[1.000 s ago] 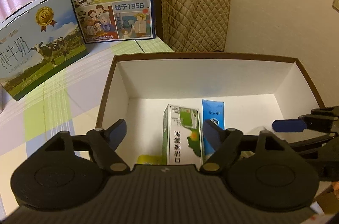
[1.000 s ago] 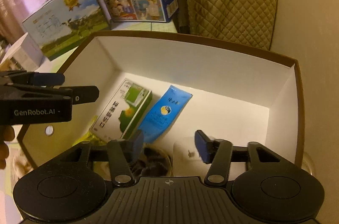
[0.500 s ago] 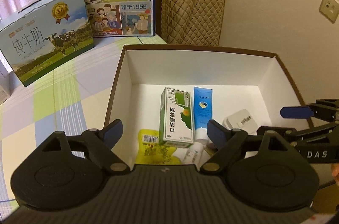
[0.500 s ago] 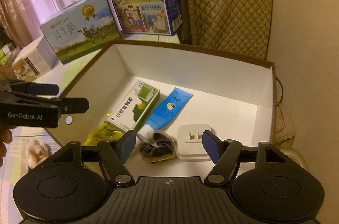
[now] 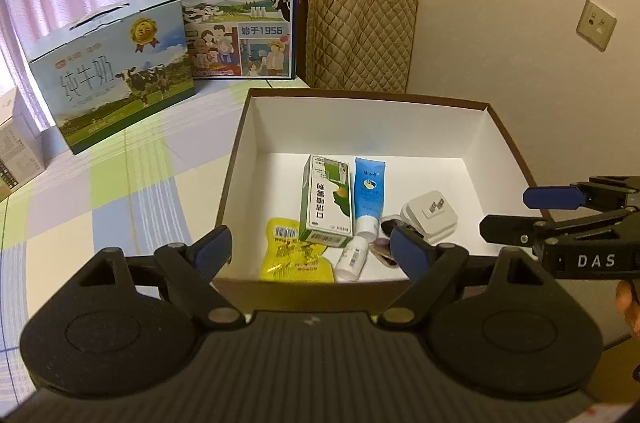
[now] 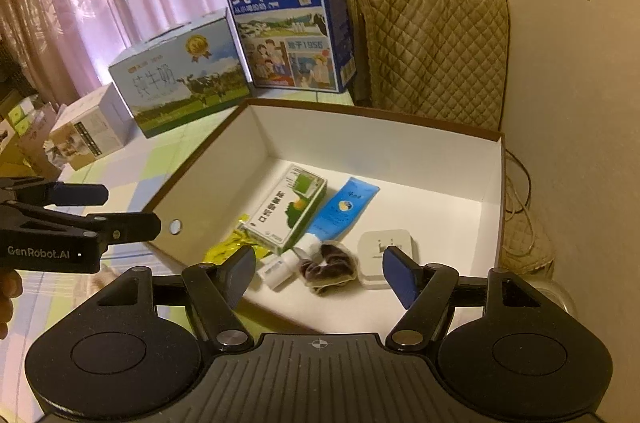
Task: Organize objects
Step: 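Withdraw both open tools from the box toward the remaining items, then grasp the white plastic clip with the right tool while the left tool grasps the parrot ointment box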
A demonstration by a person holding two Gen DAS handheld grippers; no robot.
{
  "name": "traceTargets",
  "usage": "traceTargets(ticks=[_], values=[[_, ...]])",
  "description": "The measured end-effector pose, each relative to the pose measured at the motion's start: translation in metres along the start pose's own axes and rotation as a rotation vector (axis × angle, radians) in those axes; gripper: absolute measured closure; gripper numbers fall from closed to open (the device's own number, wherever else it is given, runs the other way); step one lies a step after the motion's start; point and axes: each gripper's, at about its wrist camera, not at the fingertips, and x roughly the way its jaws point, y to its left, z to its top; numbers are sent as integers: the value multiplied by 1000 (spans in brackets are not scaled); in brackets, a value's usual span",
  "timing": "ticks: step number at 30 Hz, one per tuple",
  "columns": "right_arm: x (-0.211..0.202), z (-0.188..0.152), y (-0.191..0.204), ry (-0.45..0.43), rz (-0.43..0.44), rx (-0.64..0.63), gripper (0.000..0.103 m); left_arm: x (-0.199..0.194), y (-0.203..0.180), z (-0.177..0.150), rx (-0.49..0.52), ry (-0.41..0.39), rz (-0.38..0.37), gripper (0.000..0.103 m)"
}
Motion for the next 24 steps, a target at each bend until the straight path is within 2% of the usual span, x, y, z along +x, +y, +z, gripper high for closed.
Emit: traceTargets(ticks=[12,24], values=[[-30,-28,51,-47,90,-10,35,-55,23,-44,-54,-18,57,19],[-21,-60,110,8,172,-56,35,-107,69,-99,-146,-35,128,19]])
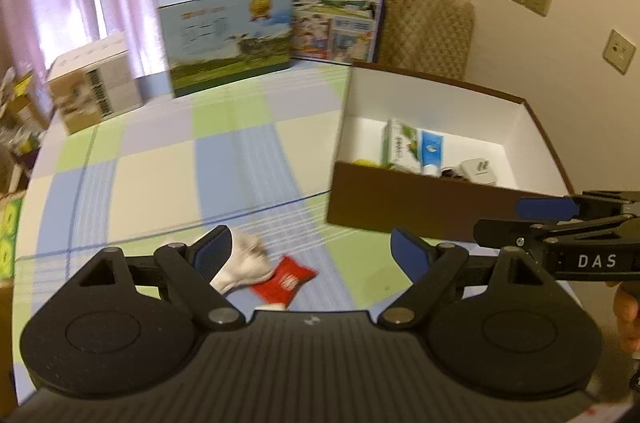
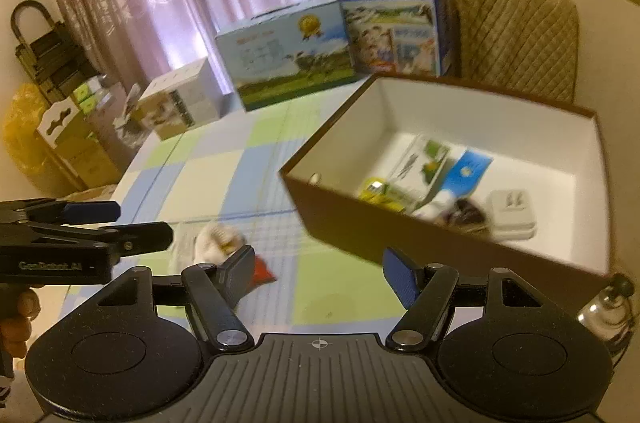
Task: Organize objects
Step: 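Grasp the white plastic clip with the right tool while the left tool grasps the parrot ointment box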
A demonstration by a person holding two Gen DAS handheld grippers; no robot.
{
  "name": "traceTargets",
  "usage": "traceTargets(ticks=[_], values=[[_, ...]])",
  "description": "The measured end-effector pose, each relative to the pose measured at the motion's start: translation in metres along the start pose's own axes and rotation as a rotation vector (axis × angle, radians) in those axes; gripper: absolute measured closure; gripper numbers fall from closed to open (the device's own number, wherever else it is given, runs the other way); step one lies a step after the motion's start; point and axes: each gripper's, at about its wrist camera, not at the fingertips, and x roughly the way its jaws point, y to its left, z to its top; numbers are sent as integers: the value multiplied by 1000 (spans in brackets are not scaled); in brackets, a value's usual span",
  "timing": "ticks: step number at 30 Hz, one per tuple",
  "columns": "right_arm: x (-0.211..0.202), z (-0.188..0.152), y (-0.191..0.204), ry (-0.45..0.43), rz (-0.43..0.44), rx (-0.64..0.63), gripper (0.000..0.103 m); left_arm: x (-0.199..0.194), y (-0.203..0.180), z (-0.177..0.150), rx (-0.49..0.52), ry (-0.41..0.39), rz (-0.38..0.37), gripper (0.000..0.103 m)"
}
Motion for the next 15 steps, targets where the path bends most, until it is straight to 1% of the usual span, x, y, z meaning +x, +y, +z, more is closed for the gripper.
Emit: traceTargets(ticks=[4,7,11,15], values=[[13,-12,17,25,18,-6,35,-11,24,-17,-45,0,22,19],[25,-20,27,40,40,2,35,-14,42,-30,-70,2,64,19],[44,-29,36,71,69,24,35,-14,65,-46,-120,20,105,19],[58,-38,43,99,75,11,35,-9,78,-61,-148,43,134,19]])
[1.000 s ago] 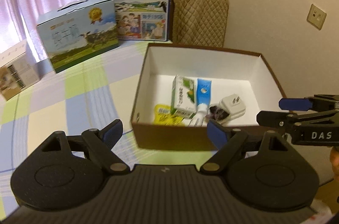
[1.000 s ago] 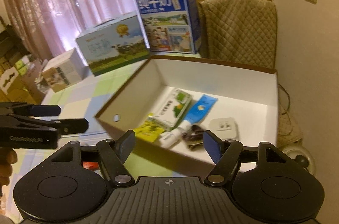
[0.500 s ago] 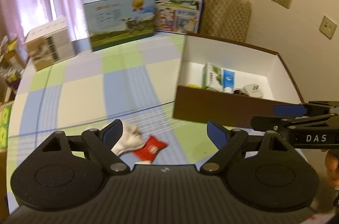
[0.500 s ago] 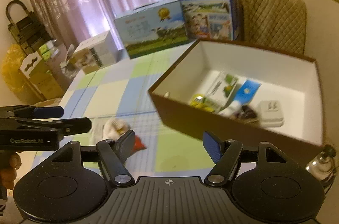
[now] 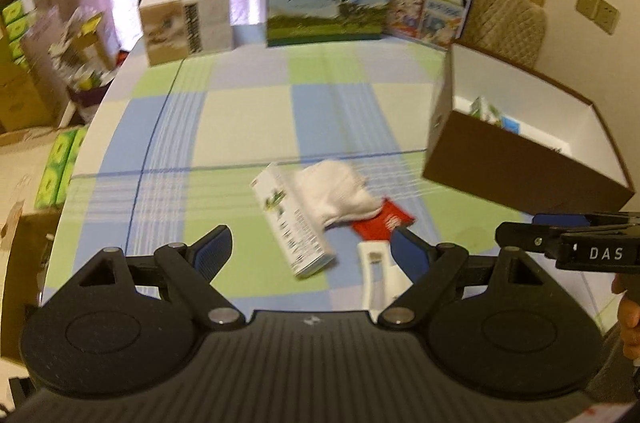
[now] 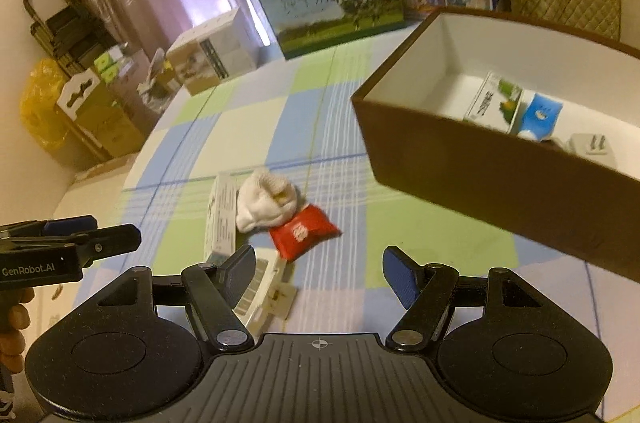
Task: Organize objects
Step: 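Grasp the white plastic clip with the right tool while the left tool grasps the parrot ointment box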
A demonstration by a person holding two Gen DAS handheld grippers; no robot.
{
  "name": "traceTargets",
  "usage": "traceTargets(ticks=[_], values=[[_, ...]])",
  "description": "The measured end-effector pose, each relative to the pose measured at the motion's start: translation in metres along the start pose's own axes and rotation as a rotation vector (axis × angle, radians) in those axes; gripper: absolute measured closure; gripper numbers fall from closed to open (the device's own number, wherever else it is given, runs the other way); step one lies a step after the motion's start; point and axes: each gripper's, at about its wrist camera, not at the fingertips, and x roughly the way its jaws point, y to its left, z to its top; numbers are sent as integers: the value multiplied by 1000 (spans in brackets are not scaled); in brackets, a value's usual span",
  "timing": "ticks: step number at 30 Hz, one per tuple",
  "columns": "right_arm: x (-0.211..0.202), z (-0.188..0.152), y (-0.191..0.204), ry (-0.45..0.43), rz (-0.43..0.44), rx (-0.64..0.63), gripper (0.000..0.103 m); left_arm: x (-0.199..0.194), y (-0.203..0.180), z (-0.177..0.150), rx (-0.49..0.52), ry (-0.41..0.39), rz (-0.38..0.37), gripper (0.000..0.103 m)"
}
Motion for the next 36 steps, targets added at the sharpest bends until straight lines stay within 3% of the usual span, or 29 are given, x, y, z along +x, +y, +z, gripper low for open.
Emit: traceTargets(ticks=[17,31,36], values=[[51,-20,37,130,17,-73,35,52,23,-43,-54,122,75,19],[103,-31,60,182,-23,-104,36,69,49,-50,-102,168,109,19],[116,-32,63,188,-30,-113,42,75,52,-50,-112,178,112,19]])
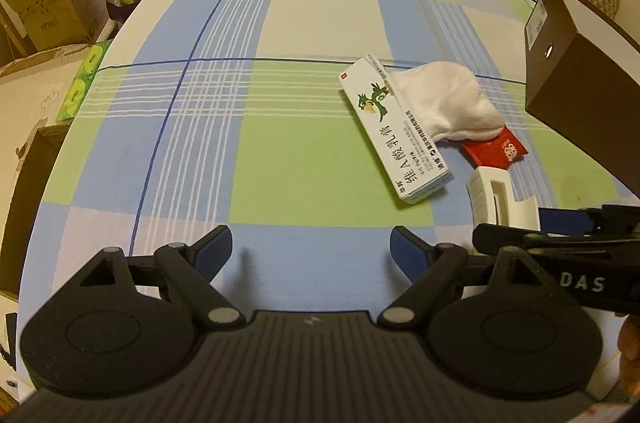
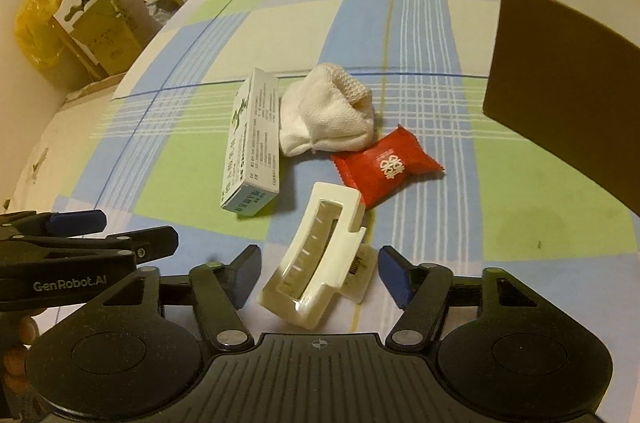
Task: Organize objects
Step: 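Grasp the white plastic clip with the right tool while the left tool grasps the parrot ointment box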
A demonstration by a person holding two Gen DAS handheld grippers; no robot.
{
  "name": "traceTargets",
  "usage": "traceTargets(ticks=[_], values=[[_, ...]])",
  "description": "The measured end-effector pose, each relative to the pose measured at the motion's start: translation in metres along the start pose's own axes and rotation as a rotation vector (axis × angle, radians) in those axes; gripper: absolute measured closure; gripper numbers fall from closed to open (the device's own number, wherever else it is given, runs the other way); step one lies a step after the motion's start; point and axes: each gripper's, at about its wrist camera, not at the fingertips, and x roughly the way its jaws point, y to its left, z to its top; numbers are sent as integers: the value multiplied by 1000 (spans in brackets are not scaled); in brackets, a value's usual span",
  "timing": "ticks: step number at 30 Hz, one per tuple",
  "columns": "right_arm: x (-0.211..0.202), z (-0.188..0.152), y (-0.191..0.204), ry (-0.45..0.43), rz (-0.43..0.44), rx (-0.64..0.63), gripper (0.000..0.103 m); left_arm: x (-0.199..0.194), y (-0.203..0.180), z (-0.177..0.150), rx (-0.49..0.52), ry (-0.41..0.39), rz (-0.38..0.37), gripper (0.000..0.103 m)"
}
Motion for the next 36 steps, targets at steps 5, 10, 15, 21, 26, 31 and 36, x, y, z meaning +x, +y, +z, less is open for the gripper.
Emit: traceTargets(ticks=[5,10,15,21,26,31,36], values=[[7,-3,-5,4,-2,-5,50,3,-1,0,-1,-1,-8,19],[-1,-3,-10,21,-12,-48,61,2,-2,1,-15,-13,-51,20],[-14,-9,-20,46,-84,-112,66,2,-9,1,-10,-24,-88,20],[-29,-6,-61,29,-233,-57,66,8,-23,11,-13,-31,-162,20],[-34,0,-93,-3,-268,41,66,23,-31,24,-57,-23,-198,22],[-33,5,-97,-4,-261,64,66,48,-32,38,-88,5,-186,34],[-30,4,-97,-3,-258,65,66,57,-22,44,-144,2,-228,65]])
